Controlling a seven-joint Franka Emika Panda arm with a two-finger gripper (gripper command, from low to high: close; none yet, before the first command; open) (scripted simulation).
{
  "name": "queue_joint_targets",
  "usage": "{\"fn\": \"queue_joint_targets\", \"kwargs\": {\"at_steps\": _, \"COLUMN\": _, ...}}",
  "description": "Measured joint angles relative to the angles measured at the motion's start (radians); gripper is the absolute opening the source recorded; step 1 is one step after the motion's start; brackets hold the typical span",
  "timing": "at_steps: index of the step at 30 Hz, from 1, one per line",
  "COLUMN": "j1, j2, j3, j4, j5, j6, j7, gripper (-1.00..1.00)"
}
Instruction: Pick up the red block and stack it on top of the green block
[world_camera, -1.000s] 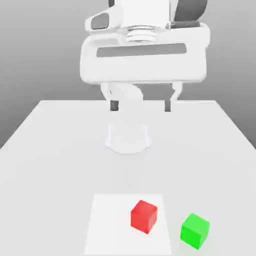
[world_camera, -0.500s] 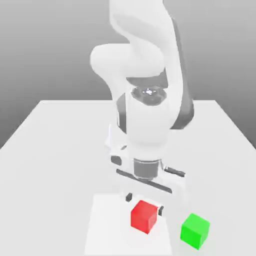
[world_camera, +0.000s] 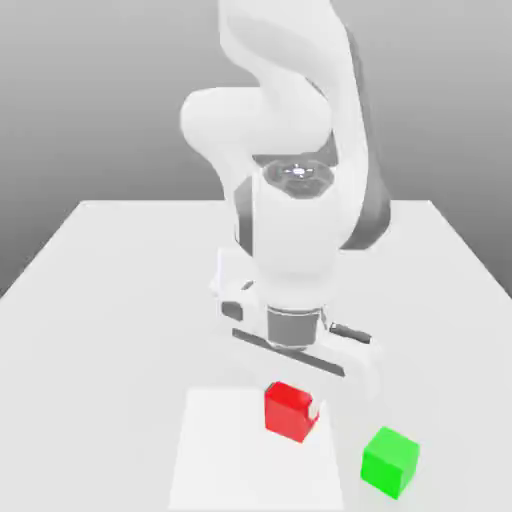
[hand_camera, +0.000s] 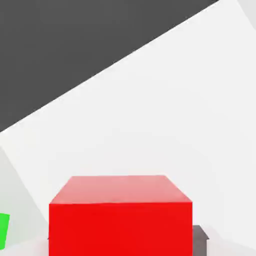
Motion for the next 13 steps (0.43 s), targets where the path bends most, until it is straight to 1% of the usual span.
{"fn": "queue_joint_targets", "kwargs": {"at_steps": 5, "j1": 0.083, "j2": 0.018, "j3": 0.084, "j4": 0.123, "j5": -0.015, "j6": -0.108, "j7": -0.209, "gripper": -1.00}}
{"fn": "queue_joint_targets", "kwargs": {"at_steps": 7, "j1": 0.094, "j2": 0.069, "j3": 0.083, "j4": 0.144, "j5": -0.047, "j6": -0.079, "j7": -0.217, "gripper": -1.00}}
{"fn": "queue_joint_targets", "kwargs": {"at_steps": 10, "j1": 0.121, "j2": 0.172, "j3": 0.049, "j4": 0.154, "j5": -0.111, "j6": 0.009, "j7": -0.180, "gripper": -1.00}}
{"fn": "queue_joint_targets", "kwargs": {"at_steps": 11, "j1": 0.127, "j2": 0.191, "j3": 0.042, "j4": 0.156, "j5": -0.122, "j6": 0.026, "j7": -0.173, "gripper": 1.00}}
{"fn": "queue_joint_targets", "kwargs": {"at_steps": 13, "j1": 0.127, "j2": 0.191, "j3": 0.042, "j4": 0.156, "j5": -0.122, "j6": 0.026, "j7": -0.173, "gripper": 1.00}}
